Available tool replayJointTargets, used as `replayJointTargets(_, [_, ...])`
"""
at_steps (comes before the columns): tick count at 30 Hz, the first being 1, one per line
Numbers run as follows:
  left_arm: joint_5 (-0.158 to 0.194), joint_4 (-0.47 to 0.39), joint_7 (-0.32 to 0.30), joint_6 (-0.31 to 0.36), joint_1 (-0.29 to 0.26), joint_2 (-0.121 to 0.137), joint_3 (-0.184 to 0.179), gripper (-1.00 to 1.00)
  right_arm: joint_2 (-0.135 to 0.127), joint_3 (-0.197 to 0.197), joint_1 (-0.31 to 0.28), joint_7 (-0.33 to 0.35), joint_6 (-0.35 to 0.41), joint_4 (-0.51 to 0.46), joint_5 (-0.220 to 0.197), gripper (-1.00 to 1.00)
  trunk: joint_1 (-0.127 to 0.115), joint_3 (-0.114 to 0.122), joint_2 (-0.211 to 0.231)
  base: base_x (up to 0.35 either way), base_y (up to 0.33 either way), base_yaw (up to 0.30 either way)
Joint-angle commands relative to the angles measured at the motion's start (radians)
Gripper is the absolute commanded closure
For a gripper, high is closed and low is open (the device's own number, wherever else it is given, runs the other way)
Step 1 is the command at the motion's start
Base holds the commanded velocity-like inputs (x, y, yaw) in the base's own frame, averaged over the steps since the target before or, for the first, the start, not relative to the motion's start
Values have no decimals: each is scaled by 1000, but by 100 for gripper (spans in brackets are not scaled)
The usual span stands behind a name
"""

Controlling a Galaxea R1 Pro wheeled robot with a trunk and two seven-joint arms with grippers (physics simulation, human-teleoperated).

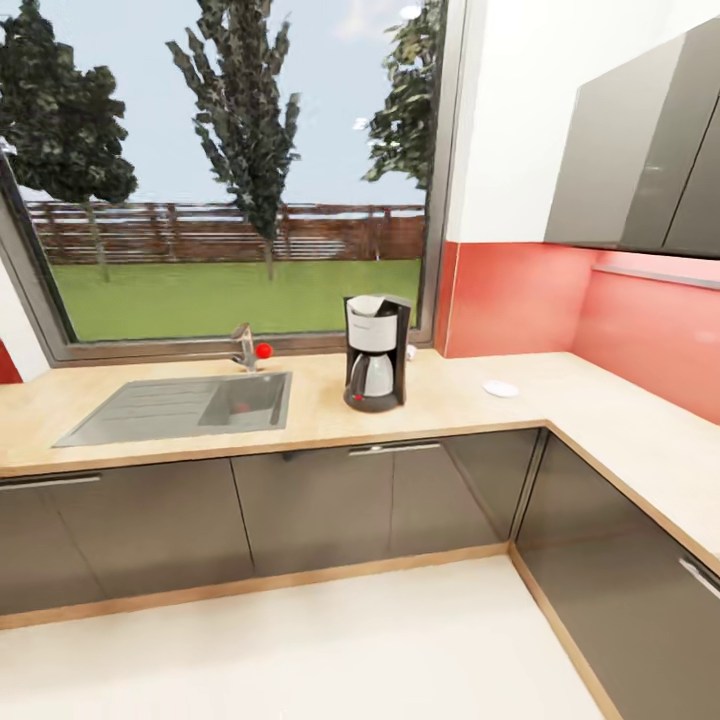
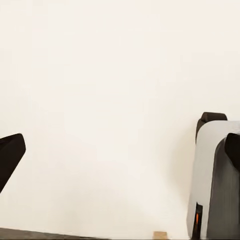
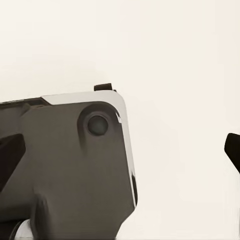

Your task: Set up a coffee station on the kitchen countertop: keep the coffee maker on the countertop, move the bottle of coffee from the kitchen shelf to the counter next to the coffee maker, place a paper coffee filter on top of the coffee maker, put the saucer next to the coffee maker with the coffee cup on the saucer, and place the electric kettle next to the coffee maker.

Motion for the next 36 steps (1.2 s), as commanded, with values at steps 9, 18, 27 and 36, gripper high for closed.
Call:
replayJointTargets(9, [-8, 17, 8, -3, -1, -2, 10, -100, 1, 0, 0, 0, 0, 3, 1, -100, 1, -11, -2, 271, 0, 226])
replayJointTargets(18, [-6, 19, 9, -5, -1, -3, 7, -100, 2, -1, 0, 0, 1, 4, 1, -100, 1, -20, -2, 325, -95, 229])
replayJointTargets(27, [-7, 49, 8, -7, 0, -6, 7, -100, 2, 0, 0, 0, 1, 5, 2, -100, 1, -29, -2, 94, -52, 231])
replayJointTargets(36, [-14, 65, -3, -14, 0, -37, 0, -100, 2, 1, 0, 0, 1, 7, 2, -100, 1, -38, -2, 5, -3, 231])
